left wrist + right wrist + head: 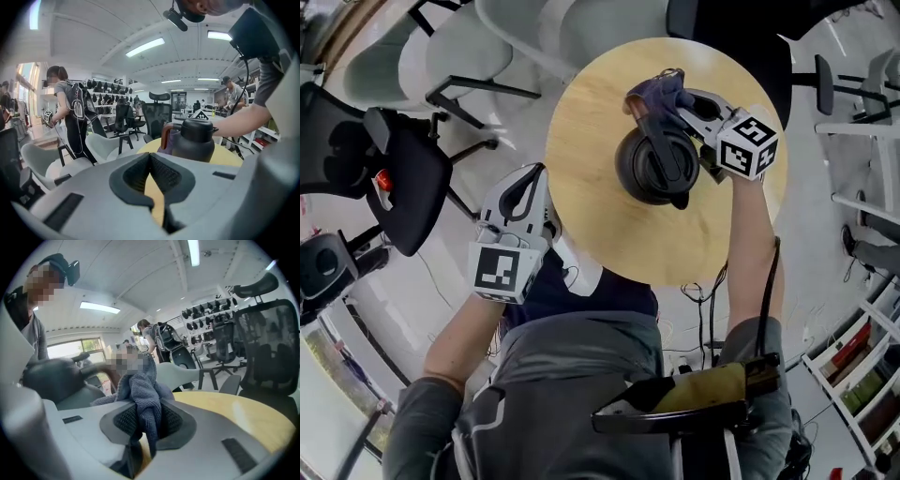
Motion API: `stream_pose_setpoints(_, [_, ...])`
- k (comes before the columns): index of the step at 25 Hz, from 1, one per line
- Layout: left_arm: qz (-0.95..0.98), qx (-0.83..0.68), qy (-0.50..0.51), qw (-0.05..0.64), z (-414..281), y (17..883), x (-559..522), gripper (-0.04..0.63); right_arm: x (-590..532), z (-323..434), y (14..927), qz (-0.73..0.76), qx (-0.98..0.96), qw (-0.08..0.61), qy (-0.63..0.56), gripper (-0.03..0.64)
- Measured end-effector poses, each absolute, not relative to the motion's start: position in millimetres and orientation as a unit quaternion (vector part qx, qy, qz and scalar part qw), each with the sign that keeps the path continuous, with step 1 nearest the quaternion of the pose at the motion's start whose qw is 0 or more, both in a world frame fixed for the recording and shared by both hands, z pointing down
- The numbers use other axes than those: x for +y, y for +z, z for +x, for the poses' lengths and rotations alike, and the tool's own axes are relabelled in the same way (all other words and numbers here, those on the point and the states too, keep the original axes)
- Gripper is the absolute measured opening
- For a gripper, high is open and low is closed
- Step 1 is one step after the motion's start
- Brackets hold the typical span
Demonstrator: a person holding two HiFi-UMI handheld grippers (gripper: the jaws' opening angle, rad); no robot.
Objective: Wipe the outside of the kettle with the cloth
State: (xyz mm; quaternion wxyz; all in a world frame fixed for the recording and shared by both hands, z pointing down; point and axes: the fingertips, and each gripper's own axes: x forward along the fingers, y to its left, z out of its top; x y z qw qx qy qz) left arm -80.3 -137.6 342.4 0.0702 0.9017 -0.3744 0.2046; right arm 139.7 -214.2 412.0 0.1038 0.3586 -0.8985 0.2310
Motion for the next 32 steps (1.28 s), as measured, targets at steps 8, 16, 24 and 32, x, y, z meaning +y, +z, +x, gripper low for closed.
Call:
stream_pose_setpoints(8, [0.923,-0.328,0.194,0.054,-67.0,279.8,-164.5,0.009,-186.1,175.9,310.7,0.455,-0.864,0.04,0.21,0.096])
stream_pose_setpoints(16, [0.964,-0.239,0.112,0.003,-43.5,208.4,-175.4,0.009,-139.8,185.5,209.0,0.544,-0.825,-0.023,0.155,0.096])
stream_pose_setpoints(24, [0.986,-0.151,0.057,-0.041,-23.8,130.3,-182.0,0.009,-104.6,181.9,134.3,0.595,-0.8,0.002,0.077,0.097])
stream_pose_setpoints(32, [0.997,-0.056,0.025,-0.047,-17.7,95.0,-141.3,0.009,-68.4,155.2,91.0,0.633,-0.771,0.001,0.063,0.097])
